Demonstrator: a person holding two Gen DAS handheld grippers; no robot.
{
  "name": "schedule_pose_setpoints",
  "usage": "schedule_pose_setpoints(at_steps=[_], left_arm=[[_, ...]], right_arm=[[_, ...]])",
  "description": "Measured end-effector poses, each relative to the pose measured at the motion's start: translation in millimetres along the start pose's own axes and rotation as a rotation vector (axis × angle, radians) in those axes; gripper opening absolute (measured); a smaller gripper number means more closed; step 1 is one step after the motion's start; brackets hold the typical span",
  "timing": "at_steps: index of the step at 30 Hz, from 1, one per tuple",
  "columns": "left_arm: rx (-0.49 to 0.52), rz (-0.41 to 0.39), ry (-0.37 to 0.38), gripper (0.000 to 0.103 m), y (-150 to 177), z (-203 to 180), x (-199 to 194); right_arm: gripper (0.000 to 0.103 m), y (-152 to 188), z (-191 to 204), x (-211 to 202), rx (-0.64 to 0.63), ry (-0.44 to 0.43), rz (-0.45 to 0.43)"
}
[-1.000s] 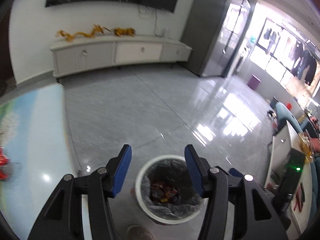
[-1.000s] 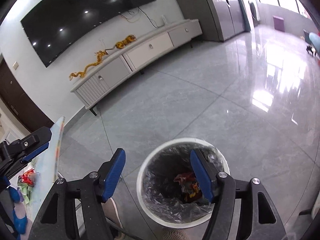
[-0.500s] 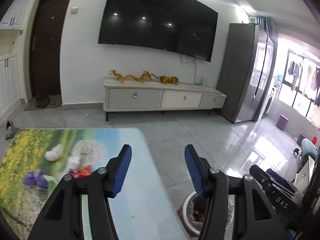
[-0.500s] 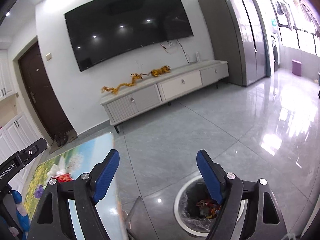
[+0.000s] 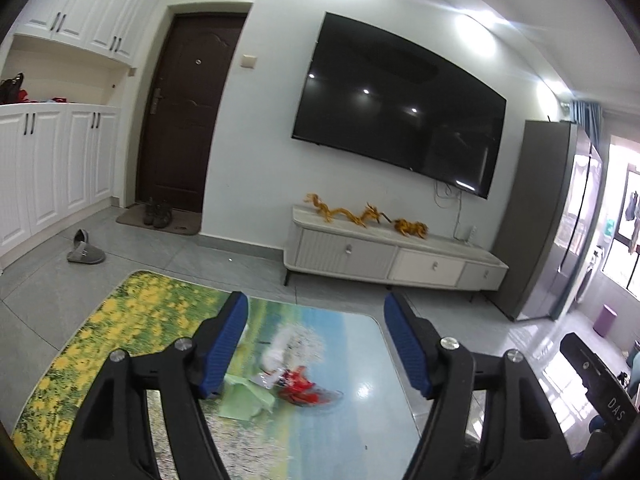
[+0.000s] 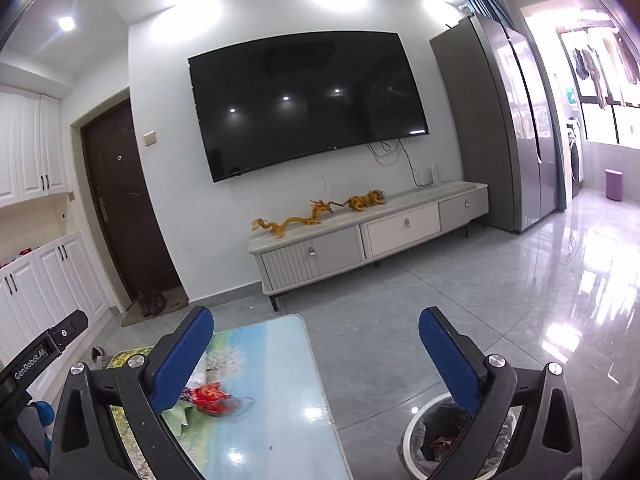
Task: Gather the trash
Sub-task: 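Return both tools from the bin to the table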
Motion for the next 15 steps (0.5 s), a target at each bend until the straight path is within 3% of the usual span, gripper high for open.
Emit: schedule_pose_setpoints(at_steps=[6, 15], left_arm=[[-0.043, -0.027, -0.009, 0.078, -10, 26, -21], [-0.05, -0.049, -0.03, 0.079, -13, 47, -35]], right_arm=[[0.103, 2, 26, -4, -0.029, -0.008, -0.015], [0.103, 15, 62, 3, -0.062, -0.063, -0.001]])
Point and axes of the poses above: each gripper's, at about its wrist camera, not at the fingertips, and x roughly the way its jaws point, z to its left, y to its underside, the point moved 10 cm from there along x, roughly the way its jaws point, and after that the axes turned 7 degrees about -x, right-handed, at the moved point
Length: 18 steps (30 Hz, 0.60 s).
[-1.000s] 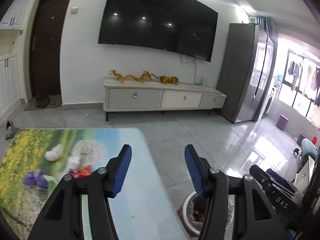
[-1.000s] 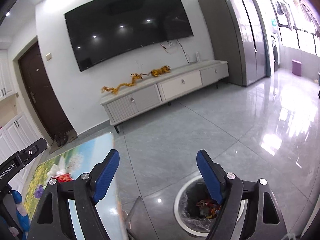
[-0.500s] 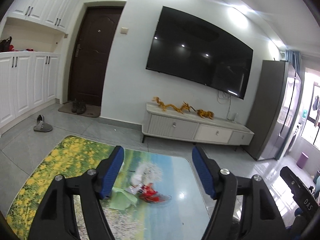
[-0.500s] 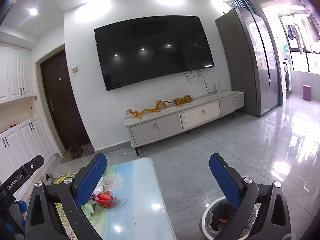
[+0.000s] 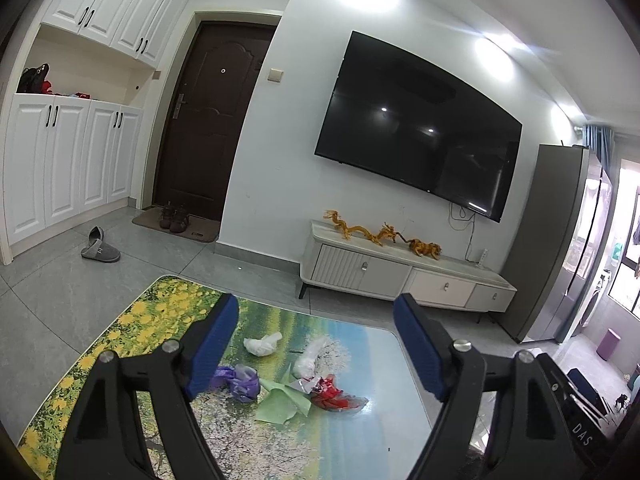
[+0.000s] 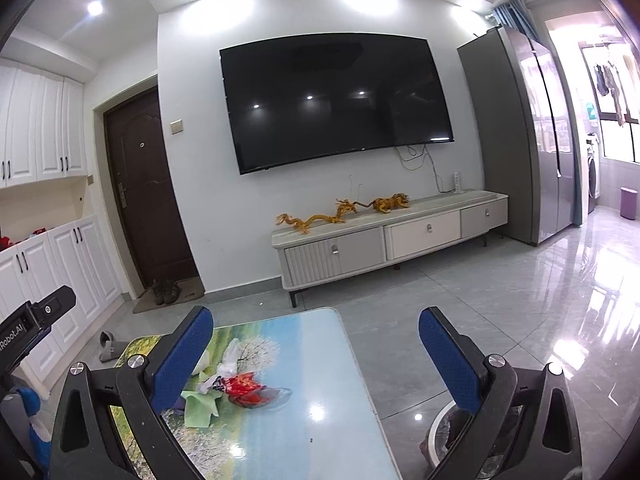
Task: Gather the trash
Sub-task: 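Return both tools from the bin to the table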
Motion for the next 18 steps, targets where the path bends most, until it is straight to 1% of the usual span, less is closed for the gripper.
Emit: schedule_pose_setpoints(at_steps=[6, 11, 15, 18], left_arm=[[-0.01, 0.022, -0.001, 0.079, 2, 7, 3], [-0.006, 0.047, -0.005, 0.079, 9, 9, 13], [0.007, 0.061, -0.028, 0.079, 14, 14, 25], [0.002, 0.065, -0.071, 0.079, 10, 35, 37]], right_arm=[[0.103, 1, 11, 4, -0.009, -0.03, 0.007], [0.103, 8, 13, 10, -0.007, -0.023, 0.026], [0.103, 17, 12, 16, -0.006, -0.017, 0.054], [0.103, 25, 11, 26, 0.012, -0.03, 0.092]])
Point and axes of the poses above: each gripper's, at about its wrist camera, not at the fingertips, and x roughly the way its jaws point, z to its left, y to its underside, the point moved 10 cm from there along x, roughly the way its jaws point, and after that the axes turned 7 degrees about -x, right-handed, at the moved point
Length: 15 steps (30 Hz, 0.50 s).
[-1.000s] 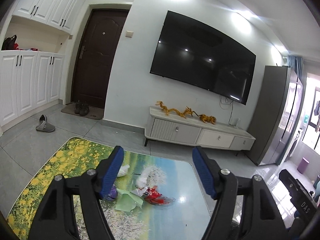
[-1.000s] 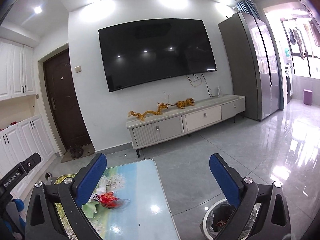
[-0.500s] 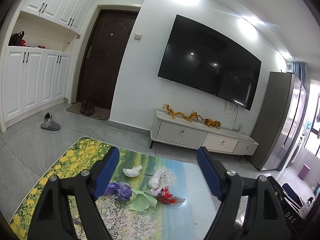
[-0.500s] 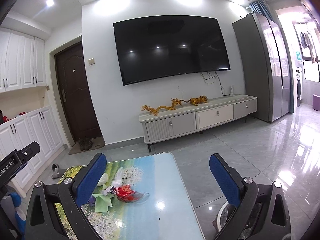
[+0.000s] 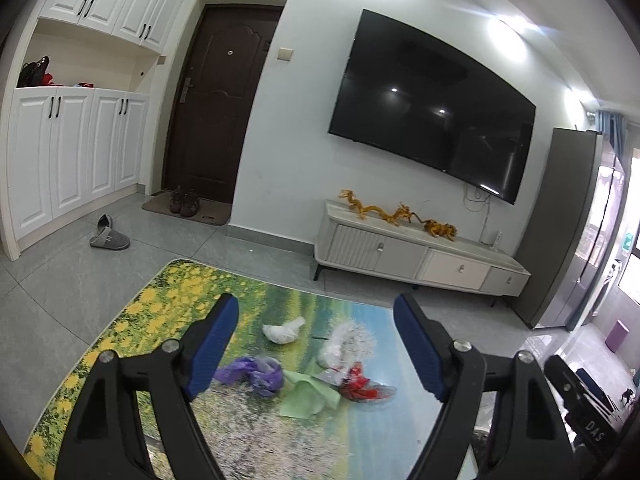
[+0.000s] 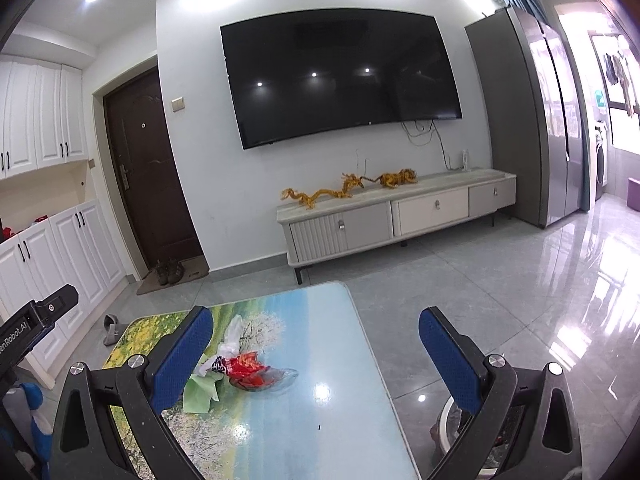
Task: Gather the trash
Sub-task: 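Return both tools from the bin to the table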
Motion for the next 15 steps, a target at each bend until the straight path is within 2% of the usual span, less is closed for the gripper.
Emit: schedule_pose_setpoints(at_steps=[5, 8, 10, 13, 15], left_arm=[[-0.047, -0.005, -0.084, 0.079, -12, 52, 16], [-0.047, 0.0, -0.13, 0.079, -13, 81, 27], [-0.03, 0.014, -0.149, 0.079, -9, 97, 35], [0.017, 0.061, -0.157, 0.079, 1, 112, 51], [0.04, 0.103, -0.13, 0.079, 11, 117, 62]], right_arm=[[0.103, 8, 5, 20, 0.012, -0.043, 0.046], [0.103, 21, 14, 36, 0.004, -0.08, 0.086], [0.099, 32, 25, 50, -0.009, -0.118, 0.127], [0.093, 46, 40, 67, -0.04, -0.161, 0.175], [0.091, 55, 51, 79, -0.064, -0.19, 0.207]])
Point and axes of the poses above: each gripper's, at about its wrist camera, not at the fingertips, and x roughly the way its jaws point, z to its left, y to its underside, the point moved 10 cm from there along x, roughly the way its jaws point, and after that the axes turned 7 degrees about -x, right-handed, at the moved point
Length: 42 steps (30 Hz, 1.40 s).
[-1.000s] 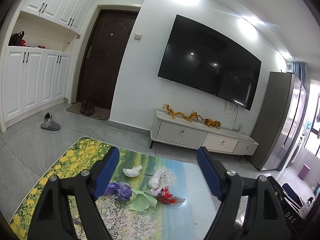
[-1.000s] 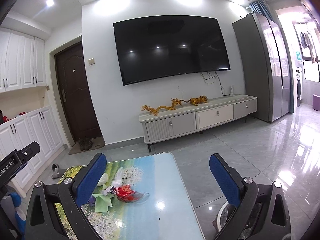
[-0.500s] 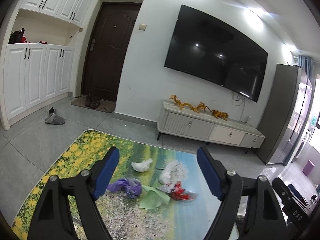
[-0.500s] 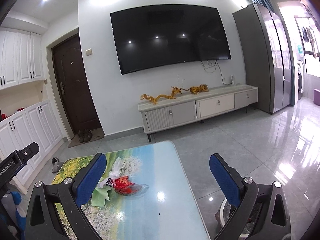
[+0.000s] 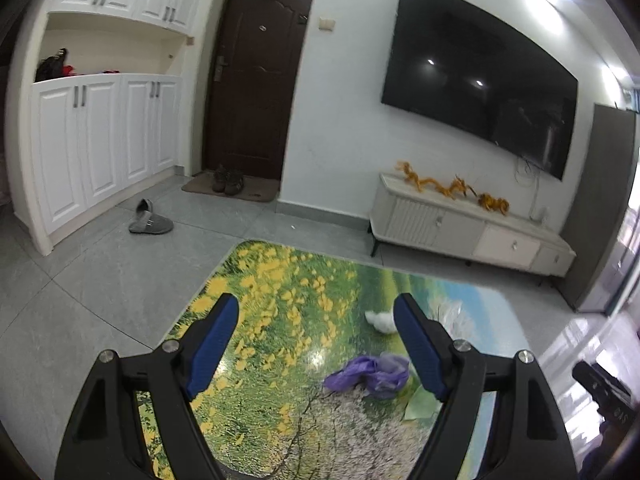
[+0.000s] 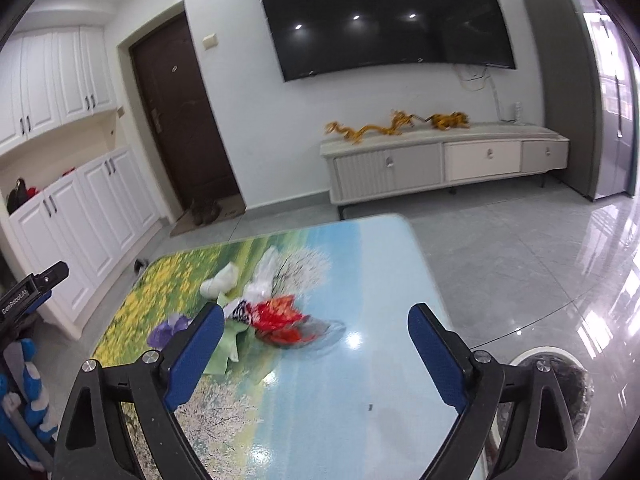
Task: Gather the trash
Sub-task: 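Return both tools from the bin to the table, then grasp the red chip bag with the right tool while the left tool grasps the purple bag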
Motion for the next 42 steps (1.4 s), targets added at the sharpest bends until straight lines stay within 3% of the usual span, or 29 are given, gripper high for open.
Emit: schedule_pose_setpoints(at_steps=[9, 14, 21, 34, 37, 42], left_arm=[[0.168, 0.191, 0.196, 0.079, 56, -42, 58], [0.254, 0.273, 0.217, 0.079, 77, -57, 91], [0.289, 0.36, 0.217, 0.079, 99, -57, 118], [0.207, 0.398, 0.239, 0.078, 105, -48, 136], [0.179, 0.404, 0.244, 0.068, 105, -45, 137], [0.173, 0.413, 0.24, 0.049, 107, -44, 137]], right_arm=[[0.087, 14, 26, 53, -0.12, -0.09, 0.099], [0.087, 19, 37, 76, -0.171, -0.131, 0.141], [0.085, 25, 49, 111, -0.239, -0.167, 0.193], [0.056, 28, 60, 150, -0.241, -0.244, 0.253], [0.04, 26, 59, 151, -0.229, -0.256, 0.249], [0.033, 25, 57, 152, -0.23, -0.248, 0.232]])
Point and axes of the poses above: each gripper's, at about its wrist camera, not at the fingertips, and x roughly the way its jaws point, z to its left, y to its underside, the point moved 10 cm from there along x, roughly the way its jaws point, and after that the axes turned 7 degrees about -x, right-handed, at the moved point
